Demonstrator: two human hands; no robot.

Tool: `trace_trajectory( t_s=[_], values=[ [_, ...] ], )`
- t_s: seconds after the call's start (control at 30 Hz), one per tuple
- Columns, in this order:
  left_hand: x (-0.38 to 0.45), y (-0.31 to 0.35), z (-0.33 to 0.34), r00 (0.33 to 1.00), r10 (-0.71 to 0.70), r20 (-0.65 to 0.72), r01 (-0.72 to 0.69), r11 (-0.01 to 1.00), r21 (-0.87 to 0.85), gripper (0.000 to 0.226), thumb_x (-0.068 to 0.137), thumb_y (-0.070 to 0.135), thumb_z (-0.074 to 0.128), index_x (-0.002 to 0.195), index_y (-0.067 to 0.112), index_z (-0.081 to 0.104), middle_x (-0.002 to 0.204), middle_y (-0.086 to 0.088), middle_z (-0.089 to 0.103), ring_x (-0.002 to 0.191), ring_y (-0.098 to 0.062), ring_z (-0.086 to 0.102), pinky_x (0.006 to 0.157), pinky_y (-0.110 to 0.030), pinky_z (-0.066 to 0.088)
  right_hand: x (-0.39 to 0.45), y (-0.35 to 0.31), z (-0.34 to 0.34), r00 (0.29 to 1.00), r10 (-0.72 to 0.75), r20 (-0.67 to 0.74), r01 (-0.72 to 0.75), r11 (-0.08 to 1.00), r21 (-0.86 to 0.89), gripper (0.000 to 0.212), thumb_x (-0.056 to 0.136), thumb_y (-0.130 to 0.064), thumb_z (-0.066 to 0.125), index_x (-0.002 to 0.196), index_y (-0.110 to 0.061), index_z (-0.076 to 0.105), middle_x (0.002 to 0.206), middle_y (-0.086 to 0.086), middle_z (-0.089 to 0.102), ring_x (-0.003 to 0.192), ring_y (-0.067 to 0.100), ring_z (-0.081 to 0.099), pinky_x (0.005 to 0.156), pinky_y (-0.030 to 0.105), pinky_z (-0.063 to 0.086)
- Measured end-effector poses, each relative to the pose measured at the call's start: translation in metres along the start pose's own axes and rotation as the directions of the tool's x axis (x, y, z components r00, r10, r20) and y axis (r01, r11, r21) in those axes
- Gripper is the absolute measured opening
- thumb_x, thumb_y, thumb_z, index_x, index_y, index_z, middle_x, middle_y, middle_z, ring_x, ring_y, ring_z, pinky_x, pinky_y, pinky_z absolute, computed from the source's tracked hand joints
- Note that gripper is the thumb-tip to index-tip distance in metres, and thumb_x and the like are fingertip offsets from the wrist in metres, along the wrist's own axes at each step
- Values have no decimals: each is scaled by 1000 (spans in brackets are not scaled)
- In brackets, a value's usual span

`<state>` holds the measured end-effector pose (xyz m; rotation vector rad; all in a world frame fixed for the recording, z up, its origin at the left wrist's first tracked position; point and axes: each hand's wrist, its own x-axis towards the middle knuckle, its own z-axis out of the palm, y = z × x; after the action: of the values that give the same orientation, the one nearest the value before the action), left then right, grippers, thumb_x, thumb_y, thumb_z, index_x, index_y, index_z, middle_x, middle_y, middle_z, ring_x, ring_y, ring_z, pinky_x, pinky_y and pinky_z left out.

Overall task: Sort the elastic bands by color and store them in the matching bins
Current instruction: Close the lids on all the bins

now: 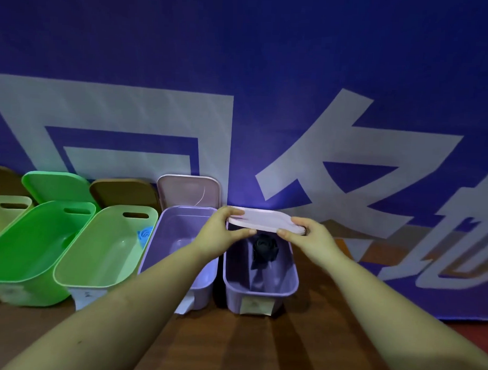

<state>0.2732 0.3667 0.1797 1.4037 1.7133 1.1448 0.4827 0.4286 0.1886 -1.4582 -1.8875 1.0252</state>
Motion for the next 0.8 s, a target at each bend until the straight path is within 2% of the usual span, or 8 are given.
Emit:
trace_trajectory(
  t_s=[0.1,0.2,0.27,0.37,0.47,0.57,0.63,0.8],
  values=[
    [-4,-6,0,996,-84,27,87,989,-121,81,74,29,79,142,18,36,135,7,45,124,-10,44,101,-20,35,-2,-2,5,1000,-1,-11,1,998,60,69,74,-35,79,133,-13,51,132,5,55,107,12,52,87,23,40],
    [-9,-11,-1,993,-112,36,117,979,-166,88,75,31,78,147,18,28,138,7,45,124,-14,48,101,-30,41,-6,-1,8,1000,-13,-4,13,994,107,72,73,-31,80,136,-13,48,133,4,53,108,13,51,88,24,43],
    [-13,-18,-1,994,-99,44,105,983,-152,92,74,32,79,149,18,26,144,8,42,126,-11,46,103,-26,39,-11,6,12,1000,-7,9,6,993,117,78,71,-31,81,138,-15,45,137,3,51,117,16,50,95,30,45],
    [-25,-31,4,996,-64,56,68,995,-70,100,71,34,80,150,19,21,149,12,30,134,-2,32,107,-20,28,-23,22,20,999,6,33,-11,989,147,85,67,-27,85,140,-17,42,142,1,47,126,17,47,104,39,44],
    [-39,-48,13,994,-69,87,65,997,45,110,68,37,82,151,18,13,153,12,19,139,-1,17,113,-21,19,-38,41,26,998,13,65,-19,996,89,90,66,-25,85,142,-21,38,146,-2,42,131,15,41,105,35,41],
    [-49,-61,23,988,-96,124,76,985,156,124,58,50,84,152,20,8,158,6,15,144,-12,17,117,-35,22,-50,59,33,995,19,94,-18,1000,-10,94,66,-29,85,145,-24,35,153,-2,32,139,17,32,106,29,35],
    [-54,-63,28,985,-115,131,83,970,227,124,61,46,84,152,17,4,159,4,8,146,-14,11,117,-32,18,-55,66,37,995,4,96,1,999,-45,94,67,-28,85,145,-24,34,155,-2,29,141,16,28,104,23,30],
    [-59,-71,36,983,-127,130,78,942,326,123,66,41,82,151,12,-1,160,-1,0,146,-15,7,117,-29,15,-62,75,43,994,11,108,-3,997,-75,93,70,-25,84,146,-27,30,156,-3,26,142,18,25,110,31,30]
  ],
)
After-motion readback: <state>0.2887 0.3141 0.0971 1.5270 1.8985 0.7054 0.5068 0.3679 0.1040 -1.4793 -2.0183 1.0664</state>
